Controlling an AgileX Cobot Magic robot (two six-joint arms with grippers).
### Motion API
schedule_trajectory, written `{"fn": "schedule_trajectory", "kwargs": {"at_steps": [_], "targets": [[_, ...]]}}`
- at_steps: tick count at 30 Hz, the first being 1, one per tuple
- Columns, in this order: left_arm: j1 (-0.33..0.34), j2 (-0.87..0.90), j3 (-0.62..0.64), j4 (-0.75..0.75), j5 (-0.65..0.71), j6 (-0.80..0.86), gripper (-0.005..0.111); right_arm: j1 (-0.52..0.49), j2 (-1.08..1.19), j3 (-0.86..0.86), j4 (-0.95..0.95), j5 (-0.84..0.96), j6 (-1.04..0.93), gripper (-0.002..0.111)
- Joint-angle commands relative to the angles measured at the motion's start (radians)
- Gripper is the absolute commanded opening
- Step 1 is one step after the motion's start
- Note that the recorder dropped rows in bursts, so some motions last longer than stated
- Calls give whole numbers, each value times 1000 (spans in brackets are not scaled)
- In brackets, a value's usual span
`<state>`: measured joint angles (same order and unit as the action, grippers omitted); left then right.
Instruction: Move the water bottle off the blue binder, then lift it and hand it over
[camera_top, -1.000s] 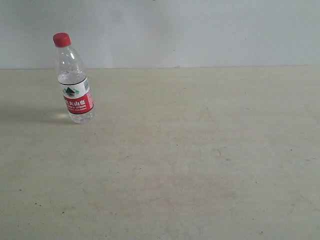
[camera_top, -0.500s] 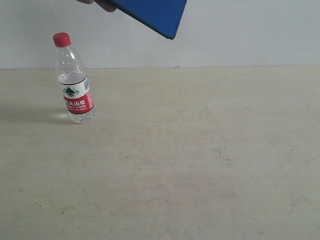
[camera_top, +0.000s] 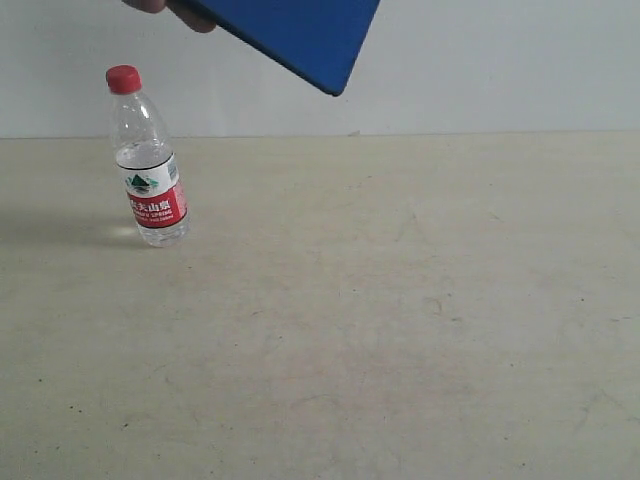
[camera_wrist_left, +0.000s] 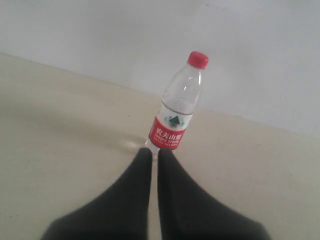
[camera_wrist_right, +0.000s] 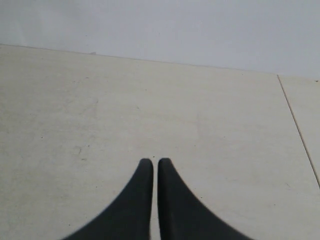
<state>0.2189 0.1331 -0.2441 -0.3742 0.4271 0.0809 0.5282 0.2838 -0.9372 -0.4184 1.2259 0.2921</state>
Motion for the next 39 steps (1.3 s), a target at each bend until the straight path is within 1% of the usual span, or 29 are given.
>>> {"fn": "schedule_trajectory", "kwargs": {"at_steps": [1,5,8,11,17,20,28,39], "targets": [[2,-115,94,44,33,-15,4,2,-2,2,-9,-5,2,0],[-2,-133,199,41,32,-10,4,2,-2,2,-9,-5,2,0],[-2,-133,240,41,59,29,4,2,-2,2,-11,-5,2,0],[-16,-133,240,43,54,30,4,2,-2,2,-11,-5,2,0],[-94,-133,240,44,53,26,4,2,-2,2,-11,-5,2,0],[-120,-133,240,48,53,25,4,2,-2,2,-11,-5,2,0],[-149,-133,240,46,53,25,4,2,-2,2,-11,-5,2,0],[-149,-133,240,46,48,25,4,2,-2,2,-11,-5,2,0]]}}
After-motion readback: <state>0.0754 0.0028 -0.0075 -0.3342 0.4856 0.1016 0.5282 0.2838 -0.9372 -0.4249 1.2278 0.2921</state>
